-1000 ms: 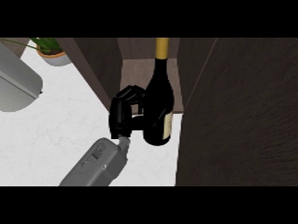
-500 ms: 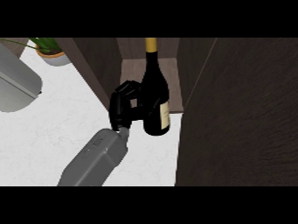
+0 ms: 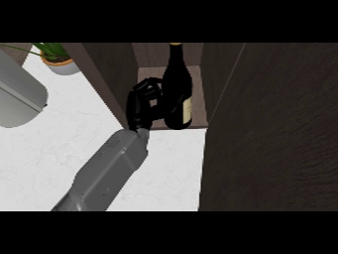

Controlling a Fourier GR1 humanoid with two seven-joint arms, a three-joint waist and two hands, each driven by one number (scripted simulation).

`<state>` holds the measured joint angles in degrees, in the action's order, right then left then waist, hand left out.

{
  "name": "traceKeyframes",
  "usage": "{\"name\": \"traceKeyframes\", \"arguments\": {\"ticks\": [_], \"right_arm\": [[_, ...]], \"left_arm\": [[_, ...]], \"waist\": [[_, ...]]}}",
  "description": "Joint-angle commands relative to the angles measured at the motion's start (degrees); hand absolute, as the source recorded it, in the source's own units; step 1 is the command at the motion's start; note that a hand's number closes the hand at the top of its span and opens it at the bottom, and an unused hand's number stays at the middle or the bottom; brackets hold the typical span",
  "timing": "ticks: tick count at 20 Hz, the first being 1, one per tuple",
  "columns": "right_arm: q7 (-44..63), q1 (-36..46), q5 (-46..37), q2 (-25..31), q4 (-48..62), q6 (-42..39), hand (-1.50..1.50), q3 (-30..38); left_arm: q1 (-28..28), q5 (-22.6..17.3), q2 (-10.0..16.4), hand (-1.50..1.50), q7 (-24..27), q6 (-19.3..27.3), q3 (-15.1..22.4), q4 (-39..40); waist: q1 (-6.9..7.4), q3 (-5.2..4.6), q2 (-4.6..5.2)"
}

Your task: Pick up the wine, place it into the cabinet and close the cabinet

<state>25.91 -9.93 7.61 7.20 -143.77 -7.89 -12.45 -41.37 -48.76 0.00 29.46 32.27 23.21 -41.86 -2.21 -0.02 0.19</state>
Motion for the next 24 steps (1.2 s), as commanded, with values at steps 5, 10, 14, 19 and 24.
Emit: {"name": "traceKeyframes", "arguments": {"ticks": [5, 10, 14, 19, 24], "right_arm": [[0.2, -5.2, 7.8, -0.3, -7.6, -2.0, -1.50, 1.4], [-3.0, -6.5, 7.8, 0.3, -6.3, -4.4, -1.50, 2.2], [1.3, -3.1, 6.6, -1.0, -7.2, -1.8, -1.50, 0.1], [1.7, -3.4, 6.6, -0.8, -7.1, -2.4, -1.50, -0.1], [-0.5, -3.8, 8.1, -0.4, -5.9, -3.9, -1.50, 2.3]], "left_arm": [[-9.8, -0.9, 0.0, 1.50, -0.7, -1.8, -5.1, 10.6], [-13.7, 0.5, 0.0, 1.50, 0.5, 0.8, -5.6, 13.4], [-20.4, 2.0, 0.9, 1.50, -1.1, 3.6, -6.7, 20.4], [-21.9, 5.2, 3.0, -1.50, 0.8, 7.1, -6.2, 27.2], [-24.3, 8.3, 2.4, -1.50, -0.8, 10.0, -4.4, 32.0]], "waist": [[-0.09, 0.05, 0.07], [0.13, 0.11, -0.08], [-0.35, 0.03, 0.28], [-0.83, 0.02, 0.50], [-0.99, 0.06, 0.61]]}}
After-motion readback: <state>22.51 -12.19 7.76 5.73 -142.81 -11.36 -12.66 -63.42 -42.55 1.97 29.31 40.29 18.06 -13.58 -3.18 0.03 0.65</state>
